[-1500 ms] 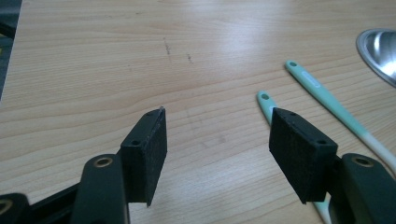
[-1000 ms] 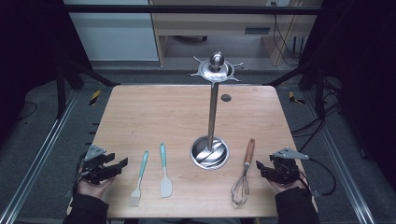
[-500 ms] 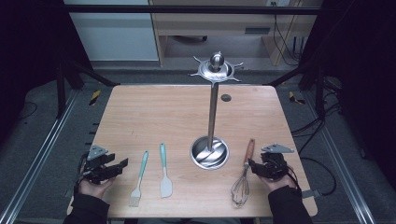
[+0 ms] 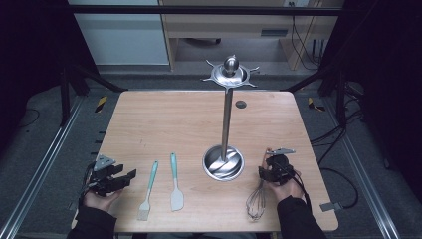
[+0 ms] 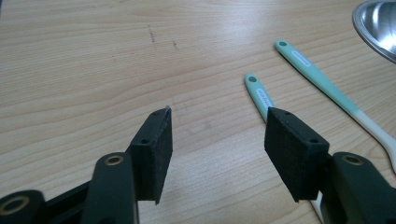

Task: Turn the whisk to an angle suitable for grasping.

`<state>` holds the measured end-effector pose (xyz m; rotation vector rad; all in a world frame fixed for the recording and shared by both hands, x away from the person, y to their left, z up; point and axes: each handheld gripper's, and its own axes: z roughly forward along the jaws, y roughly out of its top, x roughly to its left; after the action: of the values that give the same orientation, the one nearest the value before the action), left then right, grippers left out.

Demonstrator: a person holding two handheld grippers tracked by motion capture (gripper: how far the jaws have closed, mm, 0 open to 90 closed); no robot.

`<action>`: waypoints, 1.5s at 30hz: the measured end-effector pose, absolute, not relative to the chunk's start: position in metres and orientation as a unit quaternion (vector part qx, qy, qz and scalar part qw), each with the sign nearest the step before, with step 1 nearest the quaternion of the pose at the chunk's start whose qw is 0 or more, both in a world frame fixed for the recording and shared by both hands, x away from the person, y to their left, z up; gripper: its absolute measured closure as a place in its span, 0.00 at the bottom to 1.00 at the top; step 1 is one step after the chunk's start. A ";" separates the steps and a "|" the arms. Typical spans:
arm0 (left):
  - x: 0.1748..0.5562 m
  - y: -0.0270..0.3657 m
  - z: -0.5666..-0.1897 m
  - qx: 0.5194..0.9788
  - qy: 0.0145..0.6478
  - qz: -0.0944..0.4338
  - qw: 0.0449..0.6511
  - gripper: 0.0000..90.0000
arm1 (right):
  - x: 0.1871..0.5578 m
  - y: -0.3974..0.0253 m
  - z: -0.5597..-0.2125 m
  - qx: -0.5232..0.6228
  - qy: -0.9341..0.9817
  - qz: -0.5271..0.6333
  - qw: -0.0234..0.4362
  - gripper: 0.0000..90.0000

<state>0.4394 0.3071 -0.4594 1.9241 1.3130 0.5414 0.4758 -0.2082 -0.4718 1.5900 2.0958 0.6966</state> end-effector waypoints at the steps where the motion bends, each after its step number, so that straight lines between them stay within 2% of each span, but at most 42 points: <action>1: 0.440 0.307 -0.460 0.750 0.510 0.210 0.366 0.46 | 0.476 -0.208 -0.472 0.571 0.753 0.250 0.209 0.53; 7: 0.440 0.305 -0.461 0.752 0.509 0.212 0.362 0.47 | 0.480 -0.209 -0.474 0.582 0.752 0.249 0.185 0.55; 11: 0.440 0.306 -0.462 0.755 0.502 0.214 0.365 0.51 | 0.483 -0.208 -0.477 0.591 0.752 0.242 0.164 0.60; 16: 0.440 0.308 -0.464 0.759 0.498 0.210 0.364 0.52 | 0.484 -0.211 -0.475 0.603 0.745 0.234 0.160 0.64; 21: 0.441 0.309 -0.465 0.766 0.489 0.223 0.353 0.48 | 0.484 -0.220 -0.474 0.610 0.743 0.222 0.166 0.71; 26: 0.441 0.310 -0.463 0.761 0.505 0.218 0.343 0.51 | 0.483 -0.229 -0.471 0.612 0.741 0.226 0.160 0.74; 33: 0.443 0.313 -0.462 0.754 0.522 0.202 0.345 0.51 | 0.481 -0.238 -0.470 0.605 0.748 0.231 0.148 0.75; 37: 0.443 0.312 -0.462 0.750 0.524 0.200 0.350 0.49 | 0.479 -0.238 -0.470 0.586 0.760 0.233 0.156 0.74; 38: 0.443 0.312 -0.462 0.750 0.525 0.198 0.349 0.48 | 0.478 -0.237 -0.471 0.581 0.764 0.230 0.164 0.68; 41: 0.444 0.313 -0.463 0.749 0.530 0.195 0.346 0.47 | 0.479 -0.236 -0.472 0.588 0.760 0.228 0.155 0.63; 45: 0.444 0.313 -0.463 0.750 0.533 0.191 0.343 0.47 | 0.482 -0.233 -0.474 0.602 0.755 0.221 0.137 0.68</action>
<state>0.4440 0.3130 -0.4630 1.9481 1.3838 0.4951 0.4822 -0.2333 -0.4740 1.7420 2.1845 0.6395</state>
